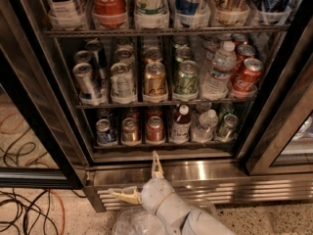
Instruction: Pick pepsi can from bottom shelf of fridge
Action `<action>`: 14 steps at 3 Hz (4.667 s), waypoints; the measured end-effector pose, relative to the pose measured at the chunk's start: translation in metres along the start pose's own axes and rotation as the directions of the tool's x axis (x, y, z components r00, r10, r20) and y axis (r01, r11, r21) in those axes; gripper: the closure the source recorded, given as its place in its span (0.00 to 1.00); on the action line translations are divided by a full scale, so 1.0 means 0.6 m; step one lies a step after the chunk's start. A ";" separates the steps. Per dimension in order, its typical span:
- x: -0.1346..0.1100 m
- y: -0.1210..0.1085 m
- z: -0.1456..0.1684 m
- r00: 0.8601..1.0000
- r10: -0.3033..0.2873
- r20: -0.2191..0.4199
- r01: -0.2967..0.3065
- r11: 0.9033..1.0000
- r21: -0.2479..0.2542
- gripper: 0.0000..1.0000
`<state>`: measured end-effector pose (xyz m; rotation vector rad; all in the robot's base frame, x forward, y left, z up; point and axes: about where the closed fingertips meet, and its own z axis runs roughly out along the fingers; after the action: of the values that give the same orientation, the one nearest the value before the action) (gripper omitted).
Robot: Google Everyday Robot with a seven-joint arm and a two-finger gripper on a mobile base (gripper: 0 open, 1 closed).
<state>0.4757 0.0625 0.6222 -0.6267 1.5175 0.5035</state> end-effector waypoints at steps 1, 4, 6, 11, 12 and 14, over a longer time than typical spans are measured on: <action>0.010 0.005 0.025 1.000 -0.001 0.016 0.000 1.000 0.029 0.00; 0.020 0.027 0.065 0.999 0.032 0.032 -0.034 0.998 0.057 0.00; 0.019 0.053 0.126 0.994 0.085 0.068 -0.088 0.995 0.053 0.00; 0.044 0.030 0.214 0.994 0.040 0.102 -0.057 0.985 0.166 0.00; 0.044 0.030 0.214 0.994 0.040 0.102 -0.057 0.985 0.166 0.00; 0.044 0.030 0.214 0.994 0.040 0.102 -0.057 0.985 0.166 0.23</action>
Offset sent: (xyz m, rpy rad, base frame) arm 0.0207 0.0319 -0.0235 0.0243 0.0101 -0.1213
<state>0.5601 0.1583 0.5886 -0.4286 1.4670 0.4314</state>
